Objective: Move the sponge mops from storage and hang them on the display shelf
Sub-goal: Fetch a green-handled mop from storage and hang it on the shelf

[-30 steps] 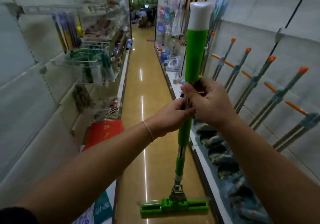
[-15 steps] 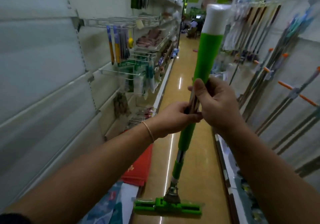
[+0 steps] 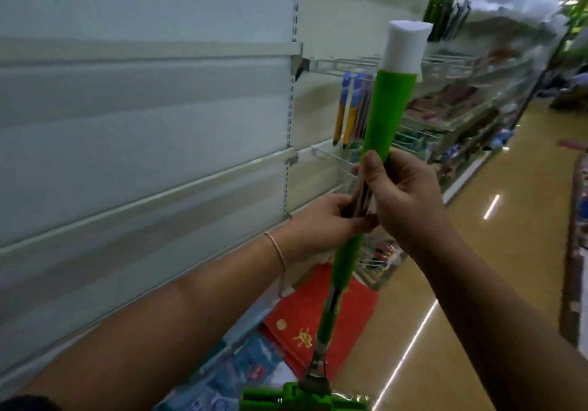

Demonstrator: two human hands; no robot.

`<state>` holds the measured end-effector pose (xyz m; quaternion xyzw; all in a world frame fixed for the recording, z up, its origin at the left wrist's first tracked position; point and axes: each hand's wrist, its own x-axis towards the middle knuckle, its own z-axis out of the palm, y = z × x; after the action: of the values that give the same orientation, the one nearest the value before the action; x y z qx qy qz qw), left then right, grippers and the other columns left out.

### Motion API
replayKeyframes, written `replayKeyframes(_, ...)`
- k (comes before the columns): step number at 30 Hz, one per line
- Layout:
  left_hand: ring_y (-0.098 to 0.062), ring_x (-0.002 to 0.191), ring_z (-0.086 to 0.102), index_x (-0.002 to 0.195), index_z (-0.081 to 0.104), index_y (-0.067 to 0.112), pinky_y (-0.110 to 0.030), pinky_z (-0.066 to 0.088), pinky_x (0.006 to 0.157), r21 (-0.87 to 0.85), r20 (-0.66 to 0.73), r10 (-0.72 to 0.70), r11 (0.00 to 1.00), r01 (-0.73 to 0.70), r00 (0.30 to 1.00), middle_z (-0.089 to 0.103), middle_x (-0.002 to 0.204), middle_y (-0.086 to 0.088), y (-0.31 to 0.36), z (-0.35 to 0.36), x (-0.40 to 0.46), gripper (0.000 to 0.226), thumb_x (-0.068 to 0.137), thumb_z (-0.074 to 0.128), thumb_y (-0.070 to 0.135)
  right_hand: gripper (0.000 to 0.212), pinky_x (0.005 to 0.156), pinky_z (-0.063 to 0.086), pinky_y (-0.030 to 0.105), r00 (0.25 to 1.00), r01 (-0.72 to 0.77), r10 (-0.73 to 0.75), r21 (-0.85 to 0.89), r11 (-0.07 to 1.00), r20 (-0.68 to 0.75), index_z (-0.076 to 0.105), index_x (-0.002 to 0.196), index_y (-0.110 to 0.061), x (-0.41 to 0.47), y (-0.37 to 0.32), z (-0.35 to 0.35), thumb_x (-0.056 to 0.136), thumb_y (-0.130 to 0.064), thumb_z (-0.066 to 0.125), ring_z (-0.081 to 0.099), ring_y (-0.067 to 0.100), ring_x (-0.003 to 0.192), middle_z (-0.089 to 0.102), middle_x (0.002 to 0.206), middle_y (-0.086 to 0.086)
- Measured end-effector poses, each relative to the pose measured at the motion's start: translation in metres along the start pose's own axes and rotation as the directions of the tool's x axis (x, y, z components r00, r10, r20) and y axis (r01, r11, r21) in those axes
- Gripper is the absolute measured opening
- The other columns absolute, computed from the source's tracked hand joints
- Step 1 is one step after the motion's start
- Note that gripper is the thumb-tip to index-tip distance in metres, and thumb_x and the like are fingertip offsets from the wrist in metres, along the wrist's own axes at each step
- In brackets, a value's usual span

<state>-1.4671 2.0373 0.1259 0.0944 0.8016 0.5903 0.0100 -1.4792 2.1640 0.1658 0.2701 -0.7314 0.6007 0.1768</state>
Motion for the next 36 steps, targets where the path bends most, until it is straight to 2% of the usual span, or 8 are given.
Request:
replayKeyframes(3,-0.024,0.091,0.071,0.101,0.07,0.004,-0.043,0.056,0.091,0.006,-0.127,-0.031,0.999,0.032,0.991,0.073,0.097,-0.018,0.005,-0.012,0.011,0.02,0.091,0.067,0.021,0.026,0.061,0.051,0.043,0.996,0.02,-0.026,0.058,0.998,0.091,0.067,0.092,-0.002,0.03,0.009,0.008,0.1,-0.023,0.055,0.063,0.029,0.067,0.066,0.081,0.028)
replayKeyframes(6,-0.02,0.09,0.071,0.096,0.071,0.014,-0.041,0.056,0.09,0.032,-0.236,-0.06,0.997,0.069,0.97,0.074,0.087,-0.003,0.007,-0.028,0.012,0.01,0.091,0.066,0.022,0.027,0.06,0.048,0.044,0.981,0.05,-0.076,0.145,0.988,0.178,0.066,0.089,0.0,0.051,0.012,0.024,0.1,-0.021,0.054,0.059,0.027,0.062,0.063,0.081,0.033)
replayKeyframes(11,-0.027,0.099,0.069,0.107,0.068,0.001,-0.049,0.053,0.095,0.038,-0.405,-0.13,0.987,0.159,0.905,0.073,0.103,-0.016,0.007,-0.063,-0.002,0.022,0.09,0.067,0.014,0.029,0.064,0.052,0.048,0.943,0.051,-0.124,0.236,0.97,0.308,0.067,0.091,-0.006,0.07,0.009,0.067,0.097,-0.032,0.055,0.064,0.033,0.074,0.067,0.082,0.025)
replayKeyframes(16,-0.028,0.1,0.069,0.102,0.069,0.006,-0.05,0.053,0.095,0.131,-0.494,-0.15,0.961,0.244,0.856,0.073,0.102,-0.015,0.018,-0.107,-0.023,0.016,0.089,0.068,0.015,0.033,0.061,0.052,0.045,0.904,0.082,-0.196,0.297,0.951,0.379,0.067,0.088,-0.005,0.086,-0.008,0.111,0.096,-0.035,0.057,0.063,0.03,0.07,0.066,0.078,0.02)
replayKeyframes(25,-0.035,0.093,0.068,0.101,0.066,-0.003,-0.05,0.056,0.086,0.201,-0.642,-0.042,0.955,0.22,0.766,0.07,0.098,-0.024,0.041,-0.165,-0.063,0.023,0.094,0.061,0.018,0.032,0.056,0.05,0.05,0.873,0.146,-0.303,0.387,0.911,0.383,0.067,0.09,-0.011,0.101,-0.066,0.167,0.091,-0.042,0.056,0.06,0.029,0.062,0.062,0.068,0.015)
replayKeyframes(31,-0.009,0.066,0.059,0.088,0.065,0.007,-0.013,0.045,0.056,0.261,-0.631,0.023,0.947,0.185,0.776,0.062,0.071,0.002,0.066,-0.205,-0.071,0.008,0.092,0.06,0.011,0.019,0.053,0.052,0.051,0.867,0.248,-0.398,0.433,0.867,0.301,0.064,0.079,-0.017,0.122,-0.102,0.188,0.091,-0.032,0.064,0.062,0.028,0.053,0.061,0.059,0.011)
replayKeyframes(33,-0.012,0.07,0.061,0.091,0.065,0.007,-0.016,0.049,0.06,0.269,-0.63,0.028,0.946,0.183,0.776,0.064,0.075,0.0,0.083,-0.217,-0.072,0.007,0.093,0.061,0.013,0.024,0.054,0.052,0.051,0.866,0.294,-0.433,0.445,0.846,0.25,0.064,0.075,-0.013,0.131,-0.116,0.192,0.089,-0.033,0.064,0.063,0.028,0.054,0.062,0.058,0.01)
replayKeyframes(36,-0.027,0.083,0.068,0.097,0.067,0.003,-0.041,0.059,0.079,0.315,-0.641,0.114,0.941,0.125,0.759,0.07,0.087,-0.016,0.114,-0.225,-0.072,0.018,0.089,0.062,0.018,0.024,0.055,0.052,0.051,0.865,0.342,-0.473,0.496,0.798,0.165,0.067,0.073,-0.013,0.144,-0.132,0.193,0.086,-0.033,0.068,0.064,0.029,0.056,0.064,0.059,0.009)
